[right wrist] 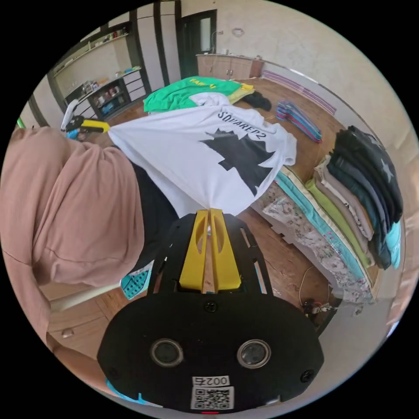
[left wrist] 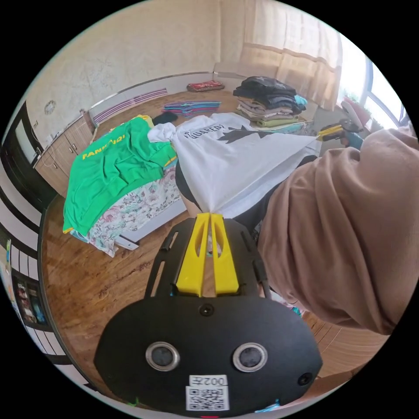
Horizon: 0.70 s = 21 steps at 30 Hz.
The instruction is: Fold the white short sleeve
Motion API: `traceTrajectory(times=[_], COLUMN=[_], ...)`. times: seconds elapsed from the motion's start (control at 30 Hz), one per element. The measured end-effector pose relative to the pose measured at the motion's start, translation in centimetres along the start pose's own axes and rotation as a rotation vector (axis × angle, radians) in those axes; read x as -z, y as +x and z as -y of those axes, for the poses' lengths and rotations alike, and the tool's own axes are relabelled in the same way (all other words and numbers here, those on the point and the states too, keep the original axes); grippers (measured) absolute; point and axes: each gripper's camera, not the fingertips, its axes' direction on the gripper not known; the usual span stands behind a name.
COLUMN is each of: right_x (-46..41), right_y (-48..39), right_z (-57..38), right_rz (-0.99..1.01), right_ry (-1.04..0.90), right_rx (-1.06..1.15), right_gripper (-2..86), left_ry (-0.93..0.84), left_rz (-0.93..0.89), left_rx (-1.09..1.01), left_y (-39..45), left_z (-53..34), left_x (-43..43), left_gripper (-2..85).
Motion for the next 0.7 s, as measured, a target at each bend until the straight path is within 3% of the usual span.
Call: traceTrajectory(times=[0.3, 0.4, 0.7], right_x=[-6.8, -8.3, -11.8], right_y=[0.4, 0.6, 1.5], right_z=[-3.6, -5.2, -10.0], right_rz=[0.1, 0.085, 0.101], right_ry=[-0.038, -0.068, 0.016], right_rx=[-0.122, -0.177, -0.497], right_gripper=[0.1, 4.5, 8.4], left_ry=[-0.107, -0.105, -0.062], left_rz=[-0.048, -0.104, -0.122], left_rx=[0.067, 0.082, 0.18], left_y=[-0.2, -0.4, -0.2], left_z=[-1.2, -1.8, -3.4], left_x=[-4.4, -4.9, -5.9], left_gripper=[-1.0, -0.8, 2.8])
